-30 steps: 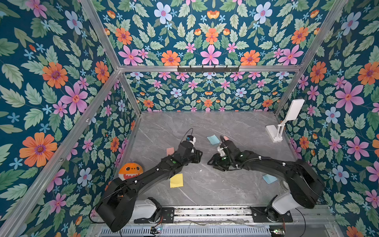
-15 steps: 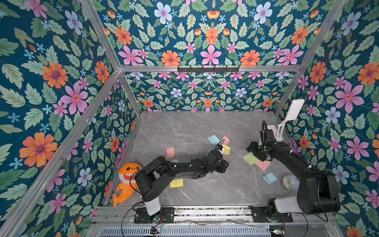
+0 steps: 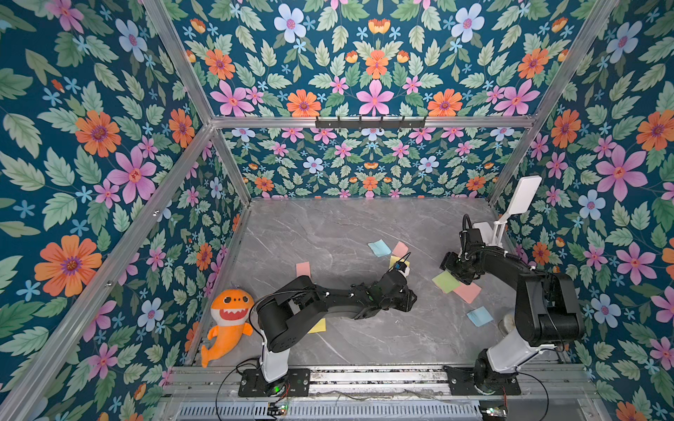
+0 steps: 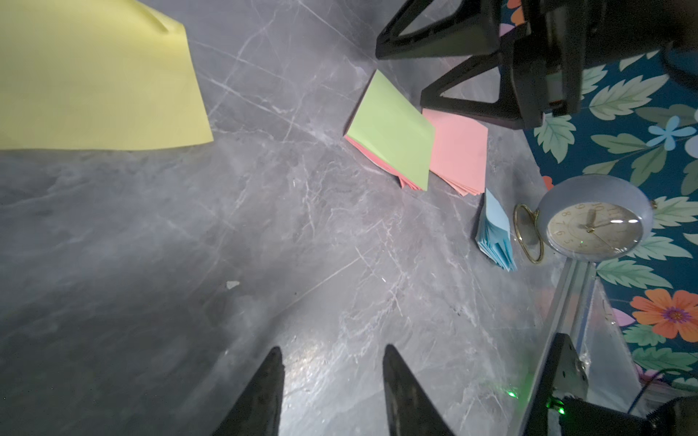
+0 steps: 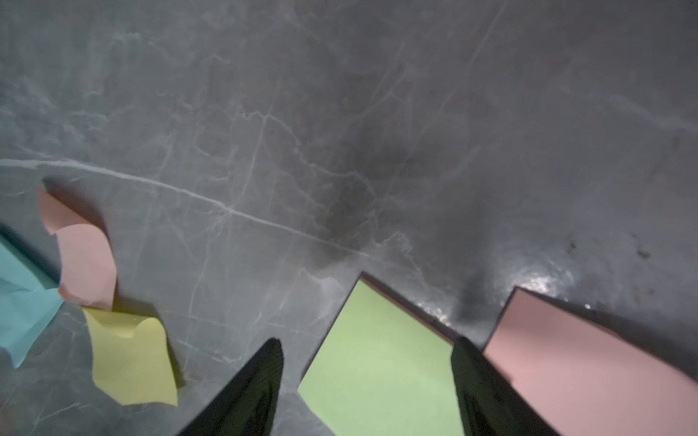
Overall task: Tear off pages from different memo pads
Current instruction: Move the memo pad to the center of the board.
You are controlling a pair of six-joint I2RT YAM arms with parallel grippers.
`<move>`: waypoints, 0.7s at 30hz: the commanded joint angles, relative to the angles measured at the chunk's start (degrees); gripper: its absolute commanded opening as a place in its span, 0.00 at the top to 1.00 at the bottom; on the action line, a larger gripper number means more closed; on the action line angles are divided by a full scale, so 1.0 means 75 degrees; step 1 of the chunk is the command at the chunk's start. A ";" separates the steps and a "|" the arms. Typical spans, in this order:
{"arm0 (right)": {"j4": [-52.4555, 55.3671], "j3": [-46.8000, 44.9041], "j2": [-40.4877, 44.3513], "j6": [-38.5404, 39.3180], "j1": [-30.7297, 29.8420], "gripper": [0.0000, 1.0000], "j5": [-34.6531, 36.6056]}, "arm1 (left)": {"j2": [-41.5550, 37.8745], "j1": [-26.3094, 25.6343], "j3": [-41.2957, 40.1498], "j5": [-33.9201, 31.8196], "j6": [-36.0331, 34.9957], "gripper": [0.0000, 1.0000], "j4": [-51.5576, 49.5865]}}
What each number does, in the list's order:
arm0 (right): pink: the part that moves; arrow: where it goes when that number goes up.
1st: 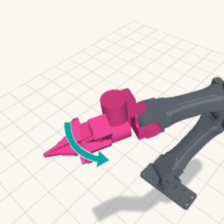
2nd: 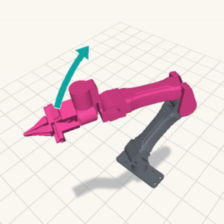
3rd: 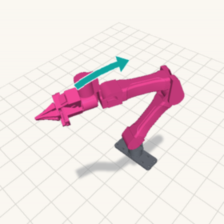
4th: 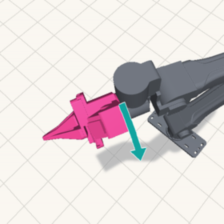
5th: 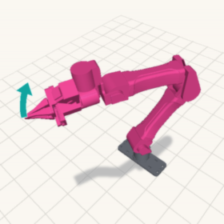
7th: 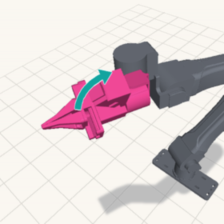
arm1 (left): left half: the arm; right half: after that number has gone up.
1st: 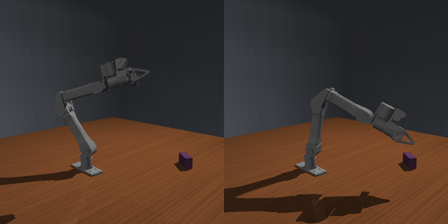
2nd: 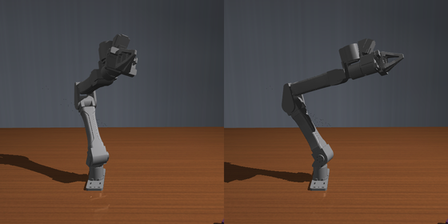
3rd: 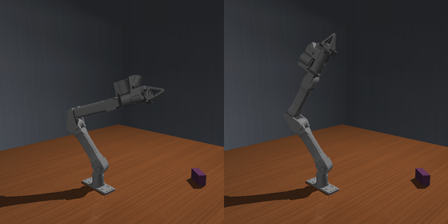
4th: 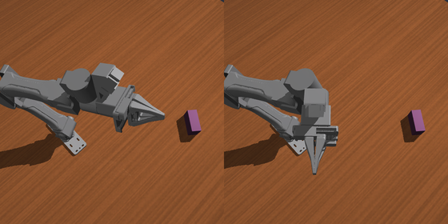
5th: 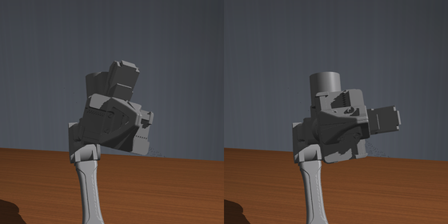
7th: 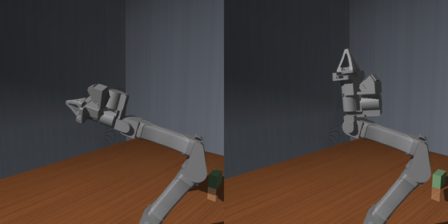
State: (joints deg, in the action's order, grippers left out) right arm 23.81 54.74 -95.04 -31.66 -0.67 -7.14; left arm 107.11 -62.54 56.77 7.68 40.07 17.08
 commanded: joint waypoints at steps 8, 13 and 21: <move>-0.0307 -0.0208 -0.0412 -0.0027 -0.0447 0.30 -0.0894 | -0.0045 0.0045 -0.0012 -0.0195 -0.0143 0.55 0.0040; -0.0284 -0.0616 0.0153 -0.0398 -0.1373 0.31 -0.0631 | -0.0346 0.0301 -0.0418 -0.0192 0.0012 0.55 0.0197; 0.0039 -0.1162 0.1168 -0.0470 -0.2034 0.30 -0.0866 | -0.0723 0.0469 -0.0714 -0.0348 -0.0058 0.55 0.0104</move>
State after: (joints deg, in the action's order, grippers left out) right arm 20.88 46.00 -88.07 -35.05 -16.51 -13.45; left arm 102.06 -59.09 51.48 5.76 40.27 17.47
